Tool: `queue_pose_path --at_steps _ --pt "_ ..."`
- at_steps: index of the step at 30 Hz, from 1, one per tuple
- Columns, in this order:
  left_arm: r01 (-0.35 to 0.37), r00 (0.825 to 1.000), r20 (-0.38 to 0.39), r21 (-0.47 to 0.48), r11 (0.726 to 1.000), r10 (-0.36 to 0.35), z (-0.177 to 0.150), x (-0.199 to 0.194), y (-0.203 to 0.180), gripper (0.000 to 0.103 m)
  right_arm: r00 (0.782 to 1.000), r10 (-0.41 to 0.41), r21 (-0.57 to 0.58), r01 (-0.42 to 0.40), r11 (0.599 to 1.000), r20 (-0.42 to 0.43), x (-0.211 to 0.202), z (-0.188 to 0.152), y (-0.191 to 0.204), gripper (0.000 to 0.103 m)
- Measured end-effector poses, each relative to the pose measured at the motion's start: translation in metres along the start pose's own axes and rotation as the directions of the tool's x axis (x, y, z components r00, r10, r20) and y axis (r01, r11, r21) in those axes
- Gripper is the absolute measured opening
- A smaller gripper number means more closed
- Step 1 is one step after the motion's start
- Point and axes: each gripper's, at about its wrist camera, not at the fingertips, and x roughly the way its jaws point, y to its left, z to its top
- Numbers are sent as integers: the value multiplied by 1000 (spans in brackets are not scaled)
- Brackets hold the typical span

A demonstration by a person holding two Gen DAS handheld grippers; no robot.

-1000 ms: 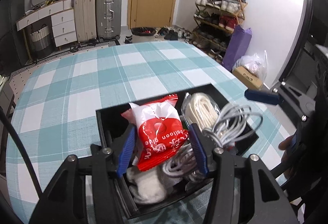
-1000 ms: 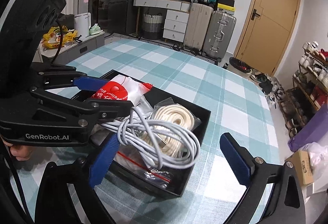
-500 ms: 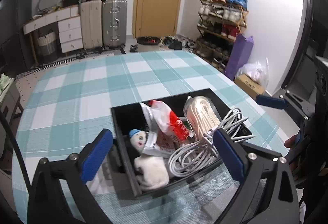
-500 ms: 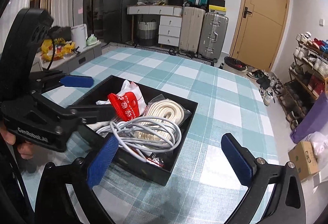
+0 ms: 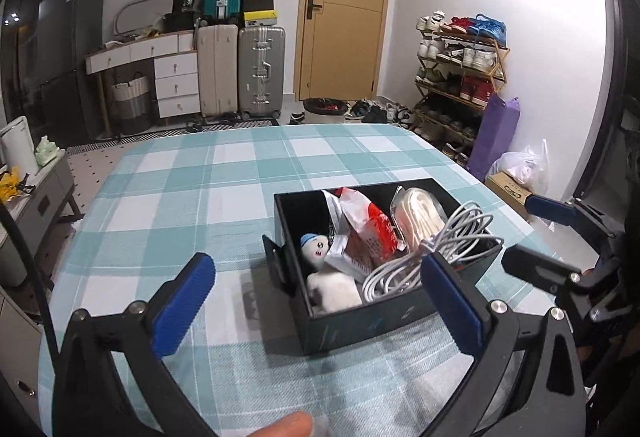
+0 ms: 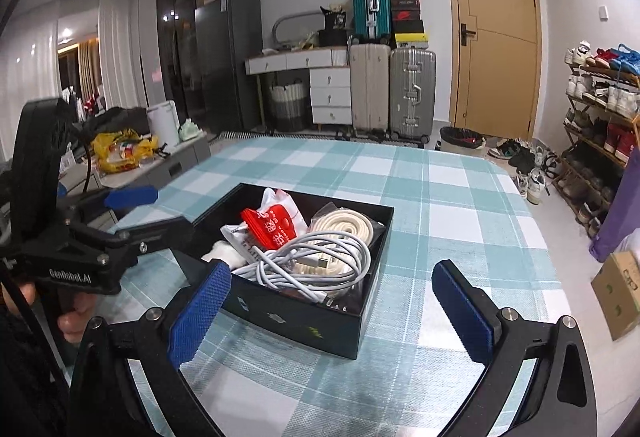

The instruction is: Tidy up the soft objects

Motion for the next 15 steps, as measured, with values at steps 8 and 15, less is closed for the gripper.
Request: queue_pose_path --at_steps 8,15 --pt "-47 998 38 11 999 46 -16 -2 -5 103 998 19 5 -19 1000 54 -9 -9 2 102" --pt "-67 997 48 2 998 67 -22 1 -6 103 997 21 -7 -21 1000 76 -10 -17 3 102"
